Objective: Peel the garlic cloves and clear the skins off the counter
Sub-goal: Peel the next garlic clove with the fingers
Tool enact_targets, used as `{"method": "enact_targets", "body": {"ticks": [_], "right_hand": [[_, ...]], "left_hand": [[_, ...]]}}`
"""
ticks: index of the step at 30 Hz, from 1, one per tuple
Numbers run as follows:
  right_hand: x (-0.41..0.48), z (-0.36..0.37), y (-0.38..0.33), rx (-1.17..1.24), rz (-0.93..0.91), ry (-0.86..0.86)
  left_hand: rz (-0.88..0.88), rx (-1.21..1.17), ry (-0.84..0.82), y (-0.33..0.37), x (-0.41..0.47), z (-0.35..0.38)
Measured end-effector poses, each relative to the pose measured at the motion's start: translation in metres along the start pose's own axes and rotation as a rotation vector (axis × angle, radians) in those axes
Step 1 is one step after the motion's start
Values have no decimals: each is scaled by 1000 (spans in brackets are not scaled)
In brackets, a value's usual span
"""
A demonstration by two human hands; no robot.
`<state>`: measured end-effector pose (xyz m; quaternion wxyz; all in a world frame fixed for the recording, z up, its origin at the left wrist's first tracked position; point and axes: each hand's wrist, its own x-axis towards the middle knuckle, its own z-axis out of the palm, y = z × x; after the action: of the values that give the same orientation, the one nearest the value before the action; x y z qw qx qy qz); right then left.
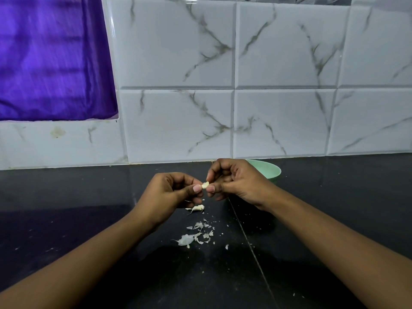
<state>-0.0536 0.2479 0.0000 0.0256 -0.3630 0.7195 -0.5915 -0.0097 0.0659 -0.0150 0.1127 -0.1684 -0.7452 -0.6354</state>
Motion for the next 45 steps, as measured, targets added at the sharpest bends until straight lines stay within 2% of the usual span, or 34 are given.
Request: {"method": "enact_targets", "body": {"ticks": [15,20,30,36,45], "right_hand": [[0,-3,1,45,-16,15],[0,-6,0,-18,-10,-44],[1,-8,1,3,-5,-76],[1,-5,3,-78,-46,-103],[0,-1,2,-281,-80,-101]], "left_hand": [[19,-12,-6,0,0,1],[13,1,-30,0,0,0],[-2,-8,-44,-1,0,0],[0,-29,-27,-2,0,1],[-50,-135,113,-4,2,1]]}}
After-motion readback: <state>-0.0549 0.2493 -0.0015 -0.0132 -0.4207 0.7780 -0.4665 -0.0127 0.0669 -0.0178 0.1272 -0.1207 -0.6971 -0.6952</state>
